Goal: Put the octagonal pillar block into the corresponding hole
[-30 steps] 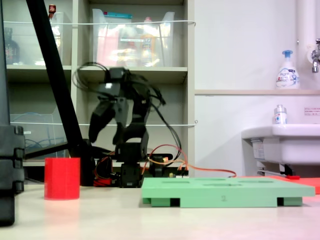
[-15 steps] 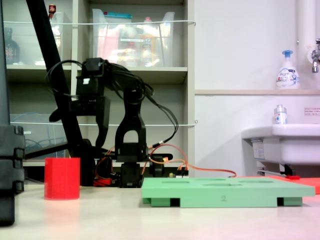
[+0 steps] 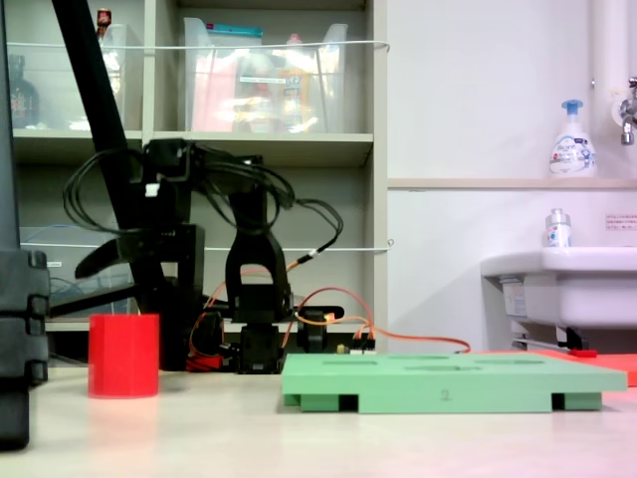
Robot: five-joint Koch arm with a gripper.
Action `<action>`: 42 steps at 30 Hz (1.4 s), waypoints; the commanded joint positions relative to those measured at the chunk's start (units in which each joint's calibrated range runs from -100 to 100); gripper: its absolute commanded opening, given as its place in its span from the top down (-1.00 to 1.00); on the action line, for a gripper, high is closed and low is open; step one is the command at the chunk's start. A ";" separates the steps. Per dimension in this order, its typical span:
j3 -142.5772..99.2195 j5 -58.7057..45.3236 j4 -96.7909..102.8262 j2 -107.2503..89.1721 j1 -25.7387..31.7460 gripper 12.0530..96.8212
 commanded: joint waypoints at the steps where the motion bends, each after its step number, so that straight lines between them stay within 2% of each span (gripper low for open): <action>1: 3.27 -0.39 0.40 0.75 0.10 -0.97; 15: 3.27 -1.71 3.68 12.20 -0.05 -0.94; 20: 3.27 -1.86 4.06 13.04 -0.34 -0.60; 27: 2.07 -2.05 3.58 12.62 -0.44 0.14; 35: 1.17 -1.90 -0.65 13.04 -0.78 0.30; 42: 1.27 -0.20 -4.70 10.94 -0.83 0.30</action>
